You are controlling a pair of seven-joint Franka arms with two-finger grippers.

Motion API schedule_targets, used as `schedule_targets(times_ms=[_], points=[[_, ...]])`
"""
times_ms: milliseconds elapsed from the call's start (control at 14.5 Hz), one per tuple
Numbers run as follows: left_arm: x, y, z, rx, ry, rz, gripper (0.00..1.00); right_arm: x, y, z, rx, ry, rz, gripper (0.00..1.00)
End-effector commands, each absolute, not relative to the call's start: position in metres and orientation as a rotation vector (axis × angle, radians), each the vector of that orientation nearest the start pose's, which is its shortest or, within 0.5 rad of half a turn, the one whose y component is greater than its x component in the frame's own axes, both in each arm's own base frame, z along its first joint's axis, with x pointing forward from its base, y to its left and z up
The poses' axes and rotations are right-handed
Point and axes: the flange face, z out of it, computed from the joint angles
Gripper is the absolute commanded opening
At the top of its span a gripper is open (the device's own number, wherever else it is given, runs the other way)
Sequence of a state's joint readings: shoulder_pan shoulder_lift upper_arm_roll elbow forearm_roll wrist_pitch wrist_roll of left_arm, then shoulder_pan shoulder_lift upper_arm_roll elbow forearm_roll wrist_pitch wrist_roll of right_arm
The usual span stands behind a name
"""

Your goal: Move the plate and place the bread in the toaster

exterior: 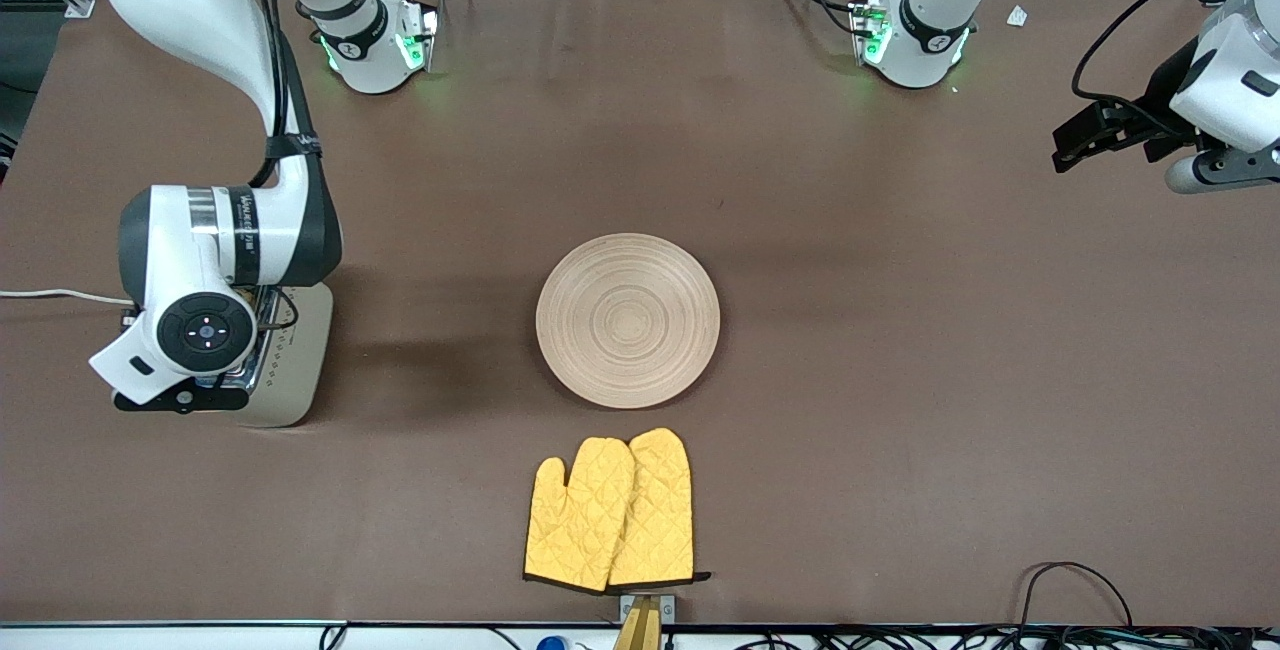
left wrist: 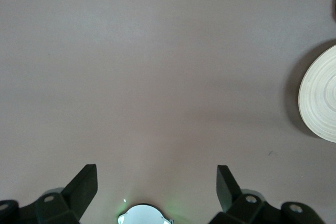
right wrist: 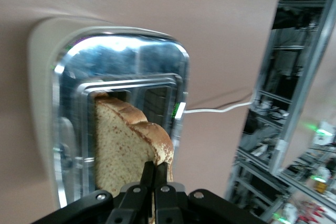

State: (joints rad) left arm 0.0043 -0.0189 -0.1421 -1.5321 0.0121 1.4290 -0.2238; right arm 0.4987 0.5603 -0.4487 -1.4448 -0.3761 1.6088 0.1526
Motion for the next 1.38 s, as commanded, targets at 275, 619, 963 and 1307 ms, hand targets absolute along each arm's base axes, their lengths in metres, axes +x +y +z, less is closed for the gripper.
schedule_targets(times_ms=[275, 619, 963, 1307], points=[[0.525, -0.075, 0.645, -3.114, -0.151, 0.128, 1.0, 0.658, 0.029, 0.396, 2.699, -0.154, -0.37, 0.97], [0.522, -0.082, 0.647, -3.102, -0.129, 0.119, 1.0, 0.639, 0.017, 0.473, 2.875, -0.238, -0.295, 1.0], [0.518, -0.083, 0.65, -3.1, -0.12, 0.138, 1.0, 0.606, 0.003, 0.547, 3.023, -0.283, -0.262, 1.0], [0.517, -0.084, 0.65, -3.099, -0.115, 0.142, 1.0, 0.574, -0.008, 0.609, 3.131, -0.197, -0.177, 1.0]])
